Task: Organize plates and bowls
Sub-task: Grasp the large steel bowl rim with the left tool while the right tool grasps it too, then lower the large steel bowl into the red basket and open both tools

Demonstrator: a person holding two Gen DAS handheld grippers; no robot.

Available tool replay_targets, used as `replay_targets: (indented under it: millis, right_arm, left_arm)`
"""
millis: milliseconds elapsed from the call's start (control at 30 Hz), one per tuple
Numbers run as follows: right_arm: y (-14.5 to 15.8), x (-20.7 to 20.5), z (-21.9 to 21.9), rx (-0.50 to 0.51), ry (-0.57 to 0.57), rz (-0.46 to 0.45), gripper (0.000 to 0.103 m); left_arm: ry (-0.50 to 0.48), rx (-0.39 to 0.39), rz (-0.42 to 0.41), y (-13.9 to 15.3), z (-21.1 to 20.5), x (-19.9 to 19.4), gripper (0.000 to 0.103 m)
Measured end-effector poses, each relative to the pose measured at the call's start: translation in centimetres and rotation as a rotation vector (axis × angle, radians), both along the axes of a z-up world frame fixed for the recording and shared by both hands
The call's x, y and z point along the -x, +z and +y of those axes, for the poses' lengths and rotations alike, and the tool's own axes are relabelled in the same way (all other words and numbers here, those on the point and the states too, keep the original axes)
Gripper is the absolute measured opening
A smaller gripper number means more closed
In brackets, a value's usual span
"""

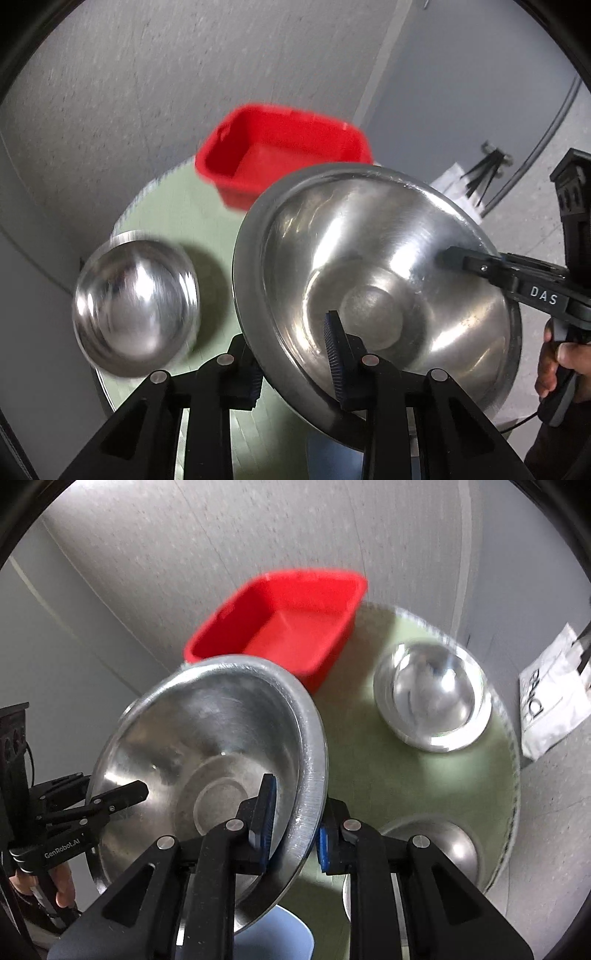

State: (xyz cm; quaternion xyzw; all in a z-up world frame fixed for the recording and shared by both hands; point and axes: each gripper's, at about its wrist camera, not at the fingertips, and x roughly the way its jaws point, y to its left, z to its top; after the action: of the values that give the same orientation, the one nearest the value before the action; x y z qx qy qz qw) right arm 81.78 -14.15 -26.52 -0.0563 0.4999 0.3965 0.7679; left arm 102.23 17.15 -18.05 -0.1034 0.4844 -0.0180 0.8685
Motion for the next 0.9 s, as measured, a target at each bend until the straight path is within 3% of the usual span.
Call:
replay_targets:
  millis: [167, 233, 300, 400, 500, 667, 767, 900]
  right_arm:
    - [2.9, -3.3, 3.0, -0.035, -0.034, -0.099, 0.019]
    - [3.0, -5.3, 4.4, -0.049, -0.052, -0.096, 0.02]
    - [2.1, -8.0, 6.2, -0.063, -0.08, -0.066, 0.02]
    - [1.0, -10.6, 8.1, -0.072, -0.114, -0.033, 0.02]
    - [-0.7, -12.0, 9.5, -0.036, -0.13, -0.018, 0.021]
    - [-2.6, -12.3, 11.5, 0.022, -0.139, -0.046, 0.024]
    - [-3.1, -11.9, 12.4, 0.075, -0.141, -0.099, 0.025]
    - [-4.4, -12.2, 12.9, 0.114, -0.151, -0.097, 0.028]
  left_arm:
    - [0.005, -0.024, -0.086, 2.6, 2.2, -5.1, 0.026]
    - [0.003, -0.045, -0.112, 3.0, 3.5, -8.0, 0.026]
    - [0.0, -0.018, -0.107, 2.9, 4.6, -10.4, 0.026]
    - [0.004, 0.011, -0.08, 1.5, 6.8, -14.5, 0.025]
    - [0.02, -0.031, -0.029, -0.6, 8.2, -17.4, 0.025]
    - [0.027, -0.044, 0.019, -4.1, 10.8, -19.4, 0.024]
    - [0.023, -0.068, 0.04, -5.5, 11.5, -20.7, 0.024]
    - [0.035, -0.075, 0.06, -6.7, 11.8, -22.5, 0.028]
